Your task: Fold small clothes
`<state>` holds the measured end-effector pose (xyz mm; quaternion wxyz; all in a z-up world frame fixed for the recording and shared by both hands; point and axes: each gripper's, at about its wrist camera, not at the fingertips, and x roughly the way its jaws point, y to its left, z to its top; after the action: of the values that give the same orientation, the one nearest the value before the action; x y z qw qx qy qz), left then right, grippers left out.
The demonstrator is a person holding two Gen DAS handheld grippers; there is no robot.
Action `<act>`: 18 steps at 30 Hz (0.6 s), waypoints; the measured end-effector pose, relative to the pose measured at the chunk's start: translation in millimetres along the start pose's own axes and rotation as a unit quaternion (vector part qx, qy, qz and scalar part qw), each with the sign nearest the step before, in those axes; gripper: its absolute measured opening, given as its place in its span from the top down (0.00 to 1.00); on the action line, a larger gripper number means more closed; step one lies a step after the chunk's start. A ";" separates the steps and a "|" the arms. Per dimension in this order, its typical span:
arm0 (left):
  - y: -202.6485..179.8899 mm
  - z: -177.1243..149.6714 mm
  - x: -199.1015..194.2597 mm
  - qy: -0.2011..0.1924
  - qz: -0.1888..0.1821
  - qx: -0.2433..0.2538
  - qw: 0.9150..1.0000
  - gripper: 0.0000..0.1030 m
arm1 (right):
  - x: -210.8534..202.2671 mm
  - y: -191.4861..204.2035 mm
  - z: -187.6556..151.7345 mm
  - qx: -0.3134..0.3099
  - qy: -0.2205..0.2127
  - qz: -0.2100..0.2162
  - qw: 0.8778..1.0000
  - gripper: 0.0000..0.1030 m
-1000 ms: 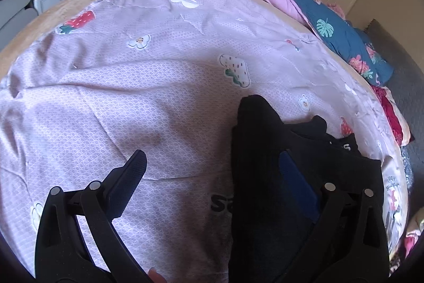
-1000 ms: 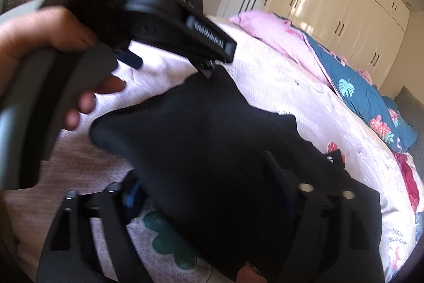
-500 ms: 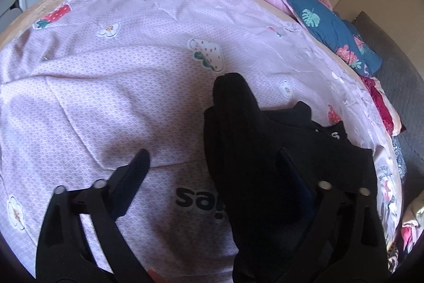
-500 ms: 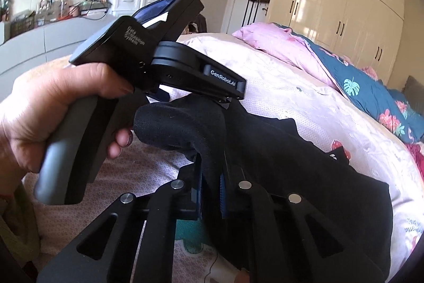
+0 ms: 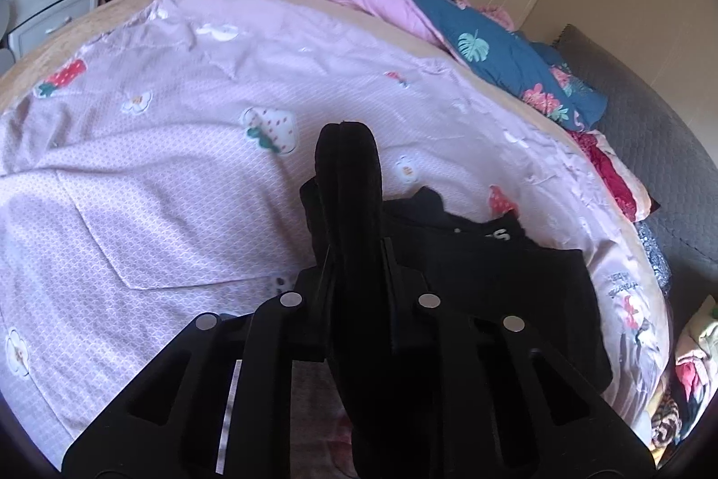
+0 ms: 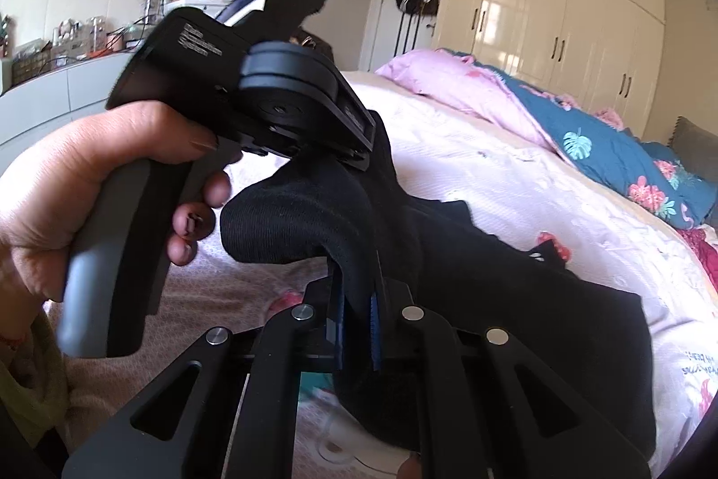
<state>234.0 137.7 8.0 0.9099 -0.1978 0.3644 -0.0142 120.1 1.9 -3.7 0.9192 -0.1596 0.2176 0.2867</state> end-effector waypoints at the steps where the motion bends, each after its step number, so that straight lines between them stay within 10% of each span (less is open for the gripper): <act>1: -3.3 0.0 -3.4 -0.004 -0.005 -0.001 1.000 0.91 | -3.4 -2.3 -1.0 0.000 0.000 -0.001 1.000 0.93; 18: -111.5 5.5 -27.1 -0.014 -0.021 0.040 0.999 0.92 | -65.9 -76.1 -15.8 0.097 -0.018 -0.046 0.994 0.94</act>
<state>230.9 41.5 70.6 0.9217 -0.1687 0.3463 -0.0453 111.9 -94.6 28.1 0.9461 -0.0747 0.2206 0.2250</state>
